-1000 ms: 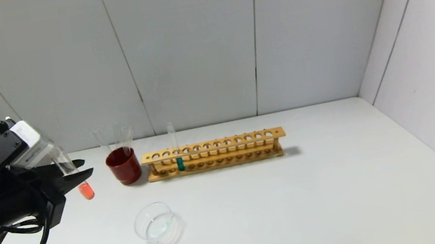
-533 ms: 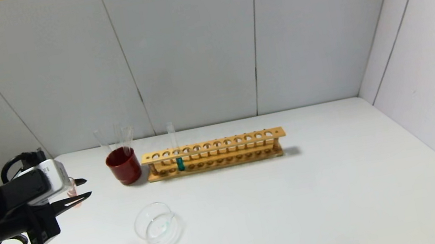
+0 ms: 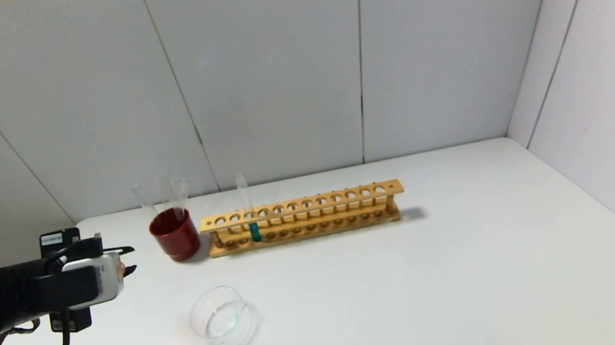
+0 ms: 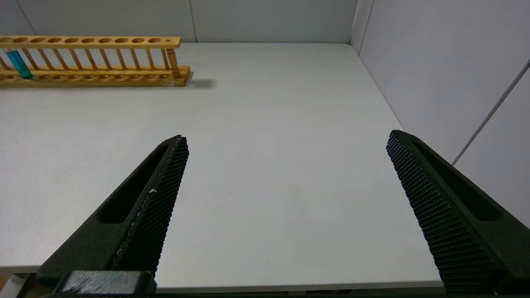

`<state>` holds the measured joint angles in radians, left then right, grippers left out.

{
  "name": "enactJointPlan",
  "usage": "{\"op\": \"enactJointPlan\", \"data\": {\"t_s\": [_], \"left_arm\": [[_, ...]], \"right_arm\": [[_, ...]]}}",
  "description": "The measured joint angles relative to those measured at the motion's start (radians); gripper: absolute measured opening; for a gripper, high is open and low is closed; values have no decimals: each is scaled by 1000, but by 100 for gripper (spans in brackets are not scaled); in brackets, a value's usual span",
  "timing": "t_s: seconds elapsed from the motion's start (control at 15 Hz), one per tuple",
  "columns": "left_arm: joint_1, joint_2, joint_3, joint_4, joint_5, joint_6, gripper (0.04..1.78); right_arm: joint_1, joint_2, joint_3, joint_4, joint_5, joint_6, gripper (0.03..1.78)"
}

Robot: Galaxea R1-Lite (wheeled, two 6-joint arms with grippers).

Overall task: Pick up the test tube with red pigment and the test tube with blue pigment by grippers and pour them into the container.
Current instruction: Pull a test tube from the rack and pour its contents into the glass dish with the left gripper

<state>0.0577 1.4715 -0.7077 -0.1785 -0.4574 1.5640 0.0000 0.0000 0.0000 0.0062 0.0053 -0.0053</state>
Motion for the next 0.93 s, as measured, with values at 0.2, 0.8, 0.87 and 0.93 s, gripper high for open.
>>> {"op": "enactJointPlan", "data": {"t_s": [0.2, 0.8, 0.87, 0.93], "left_arm": [[-20, 32, 3, -1, -9, 123, 33], [-112, 214, 15, -279, -10, 235, 33], [-113, 230, 15, -291, -8, 250, 33], [-111, 244, 15, -290, -7, 272, 33]], "right_arm": [[0, 0, 0, 0, 0, 0, 175], [0, 0, 0, 0, 0, 1, 175], [0, 0, 0, 0, 0, 0, 175], [0, 0, 0, 0, 0, 0, 175]]}}
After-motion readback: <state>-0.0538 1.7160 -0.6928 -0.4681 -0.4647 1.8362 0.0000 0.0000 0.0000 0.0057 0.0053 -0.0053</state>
